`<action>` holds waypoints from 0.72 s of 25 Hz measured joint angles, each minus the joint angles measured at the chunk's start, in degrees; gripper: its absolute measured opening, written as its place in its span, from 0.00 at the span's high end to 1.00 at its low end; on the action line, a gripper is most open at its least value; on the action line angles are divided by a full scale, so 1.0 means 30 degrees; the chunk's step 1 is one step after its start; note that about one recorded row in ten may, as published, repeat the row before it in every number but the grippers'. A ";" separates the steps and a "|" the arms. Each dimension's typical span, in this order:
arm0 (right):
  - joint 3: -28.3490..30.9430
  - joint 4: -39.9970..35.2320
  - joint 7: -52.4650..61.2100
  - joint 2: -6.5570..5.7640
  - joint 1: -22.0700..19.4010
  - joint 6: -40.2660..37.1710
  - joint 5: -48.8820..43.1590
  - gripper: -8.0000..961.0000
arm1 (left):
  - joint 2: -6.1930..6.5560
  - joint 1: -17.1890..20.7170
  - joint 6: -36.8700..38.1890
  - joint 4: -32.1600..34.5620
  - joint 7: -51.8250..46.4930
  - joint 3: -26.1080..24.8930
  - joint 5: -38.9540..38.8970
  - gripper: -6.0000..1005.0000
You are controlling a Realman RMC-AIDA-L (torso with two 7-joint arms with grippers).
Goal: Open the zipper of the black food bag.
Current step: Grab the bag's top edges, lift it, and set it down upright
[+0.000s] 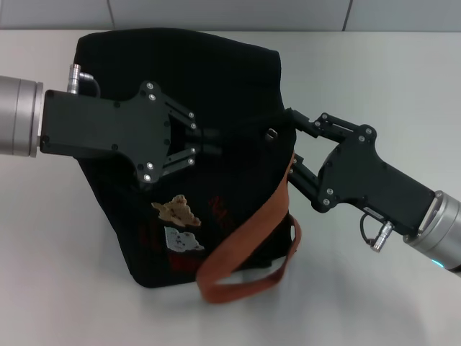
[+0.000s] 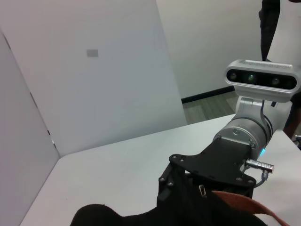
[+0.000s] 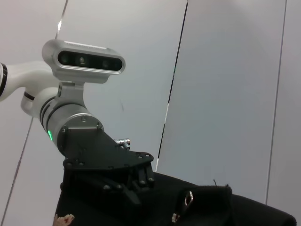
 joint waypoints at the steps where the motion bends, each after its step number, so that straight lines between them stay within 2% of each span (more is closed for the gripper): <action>1: -0.0001 0.0033 0.0009 0.0001 0.0005 0.0022 -0.0001 0.53 | 0.0000 0.0004 0.0003 -0.0054 0.0067 -0.0001 -0.0028 0.90; 6: 0.0004 0.0178 0.0019 0.0001 0.0035 0.0140 -0.0002 0.54 | 0.0001 0.0024 0.0026 -0.0161 0.0164 0.0006 -0.0058 0.90; 9: 0.0004 0.0298 0.0021 0.0000 0.0087 0.0198 -0.0001 0.75 | 0.0001 0.0030 0.0060 -0.0293 0.0167 0.0018 -0.0089 0.90; 18: 0.0006 0.0648 0.0044 -0.0001 0.0487 0.0433 -0.0001 0.80 | 0.0002 0.0221 0.0488 -0.0387 0.0170 0.0015 -0.0233 0.90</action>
